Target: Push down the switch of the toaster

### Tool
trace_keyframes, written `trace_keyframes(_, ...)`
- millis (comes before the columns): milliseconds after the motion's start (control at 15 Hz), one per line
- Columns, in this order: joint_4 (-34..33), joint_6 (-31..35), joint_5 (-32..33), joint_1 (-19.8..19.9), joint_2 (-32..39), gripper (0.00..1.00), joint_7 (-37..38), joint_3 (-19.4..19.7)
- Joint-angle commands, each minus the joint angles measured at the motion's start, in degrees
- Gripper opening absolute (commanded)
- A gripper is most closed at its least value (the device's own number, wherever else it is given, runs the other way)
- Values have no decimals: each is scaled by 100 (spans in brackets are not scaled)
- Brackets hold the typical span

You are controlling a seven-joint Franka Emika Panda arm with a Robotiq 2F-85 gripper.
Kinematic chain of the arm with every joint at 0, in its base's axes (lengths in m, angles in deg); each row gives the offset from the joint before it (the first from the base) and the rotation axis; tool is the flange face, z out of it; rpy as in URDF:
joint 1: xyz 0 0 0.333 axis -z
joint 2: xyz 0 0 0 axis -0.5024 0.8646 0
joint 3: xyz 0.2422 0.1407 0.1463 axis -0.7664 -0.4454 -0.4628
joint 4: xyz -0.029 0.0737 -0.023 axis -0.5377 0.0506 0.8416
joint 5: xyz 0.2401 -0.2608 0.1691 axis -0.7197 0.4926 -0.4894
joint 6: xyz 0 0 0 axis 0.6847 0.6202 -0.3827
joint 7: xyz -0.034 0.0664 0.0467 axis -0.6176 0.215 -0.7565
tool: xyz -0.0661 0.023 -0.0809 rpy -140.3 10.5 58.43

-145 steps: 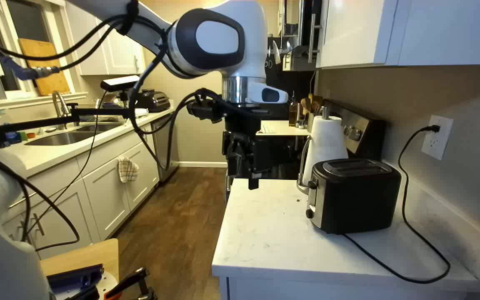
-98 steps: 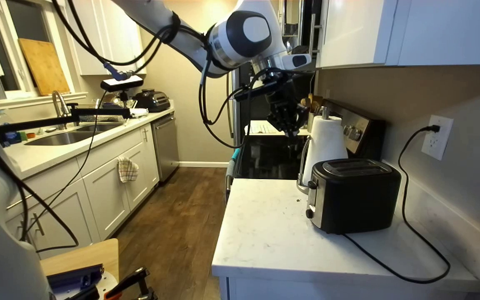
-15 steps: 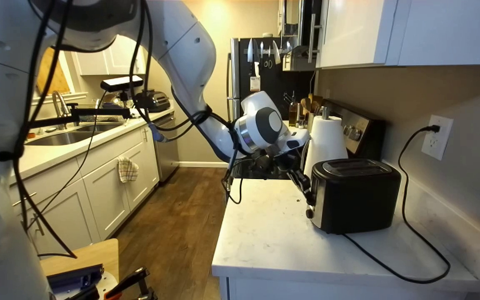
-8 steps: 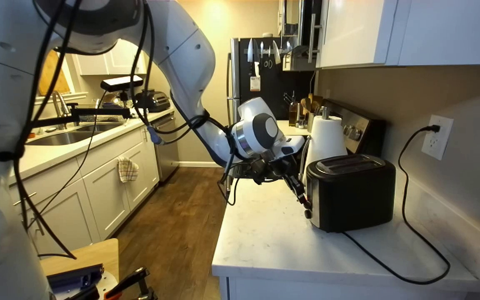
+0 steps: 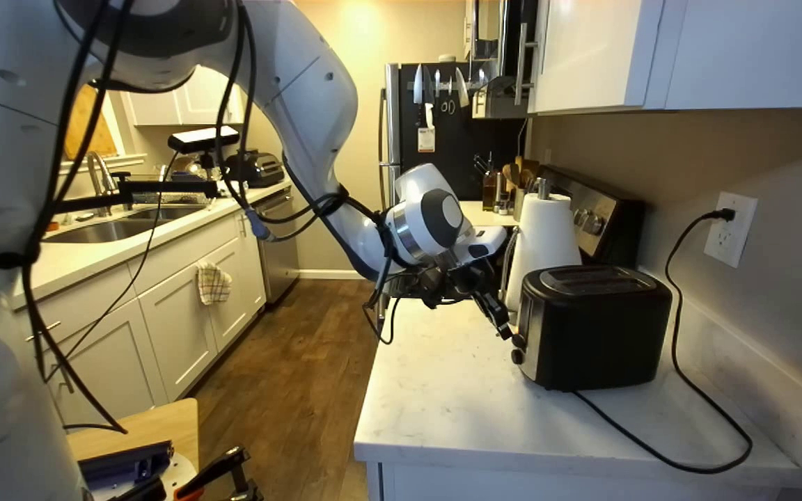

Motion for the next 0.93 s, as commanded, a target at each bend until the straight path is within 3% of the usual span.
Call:
trace_keyframes(0, 260, 169, 245, -203, -13, 0, 424, 175)
trace_keyframes(400, 855, 468, 638, -547, -598, 0, 489, 349)
trace_keyframes(800, 1451, 290, 99, -420, -1140, 0, -66, -136)
trace_keyframes(867, 1527, 257, -27, -389, -1196, 24, -136, -209)
